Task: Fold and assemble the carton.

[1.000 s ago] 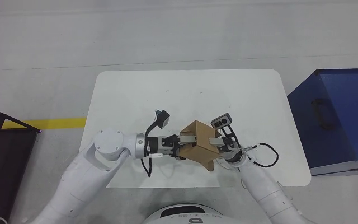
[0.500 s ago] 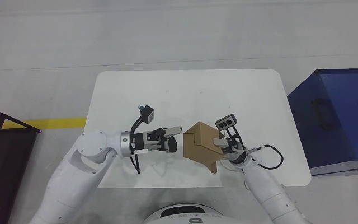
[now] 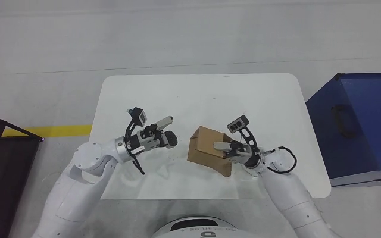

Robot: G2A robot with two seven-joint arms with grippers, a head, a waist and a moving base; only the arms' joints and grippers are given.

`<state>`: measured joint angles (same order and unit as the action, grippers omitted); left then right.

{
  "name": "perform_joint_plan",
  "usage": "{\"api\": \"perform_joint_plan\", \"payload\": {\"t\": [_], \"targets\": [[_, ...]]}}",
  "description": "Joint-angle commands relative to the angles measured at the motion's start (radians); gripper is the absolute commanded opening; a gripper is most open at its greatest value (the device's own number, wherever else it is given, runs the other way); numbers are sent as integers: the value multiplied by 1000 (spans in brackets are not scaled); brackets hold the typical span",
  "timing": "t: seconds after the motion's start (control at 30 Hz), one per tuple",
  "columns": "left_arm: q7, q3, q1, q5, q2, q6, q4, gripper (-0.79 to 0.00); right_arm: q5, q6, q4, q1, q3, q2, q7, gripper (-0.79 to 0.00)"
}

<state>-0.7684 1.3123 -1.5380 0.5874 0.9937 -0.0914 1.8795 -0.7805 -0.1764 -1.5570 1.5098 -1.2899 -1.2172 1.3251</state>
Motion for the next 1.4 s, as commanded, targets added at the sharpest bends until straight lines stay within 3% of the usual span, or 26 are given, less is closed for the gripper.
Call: {"api": "perform_joint_plan", "payload": {"t": [0.0,0.07,0.13,0.37,0.47,0.57,0.63,0.83,0.87,0.9,0.97,1.13,1.37], "targets": [[26,8,-2,9,2,26,-19,0,271,93,-66,-19,-32,19,-6,-785],[35,12,-3,13,3,37,-29,0,461,201,-128,-46,-35,37,38,-785],[35,12,-3,13,3,37,-29,0,551,260,-167,-66,-53,47,13,-785],[35,12,-3,13,3,37,-29,0,551,260,-167,-66,-53,47,13,-785],[35,12,-3,13,3,37,-29,0,689,300,-174,-103,-27,54,-8,-785],[35,12,-3,13,3,37,-29,0,837,339,-204,-180,-4,70,114,-785],[35,12,-3,13,3,37,-29,0,952,380,-217,-239,33,80,211,-785],[35,12,-3,13,3,37,-29,0,1259,461,-202,-413,257,113,211,-785],[35,12,-3,13,3,37,-29,0,1287,461,-192,-436,297,118,211,-643],[35,12,-3,13,3,37,-29,0,1310,461,-180,-457,337,123,211,-449],[35,12,-3,13,3,37,-29,0,1366,461,-157,-498,399,133,211,0],[35,12,-3,13,3,37,-29,0,1390,464,-212,-536,428,154,208,0],[35,12,-3,13,3,37,-29,0,1409,558,-557,-373,224,212,113,0]]}}
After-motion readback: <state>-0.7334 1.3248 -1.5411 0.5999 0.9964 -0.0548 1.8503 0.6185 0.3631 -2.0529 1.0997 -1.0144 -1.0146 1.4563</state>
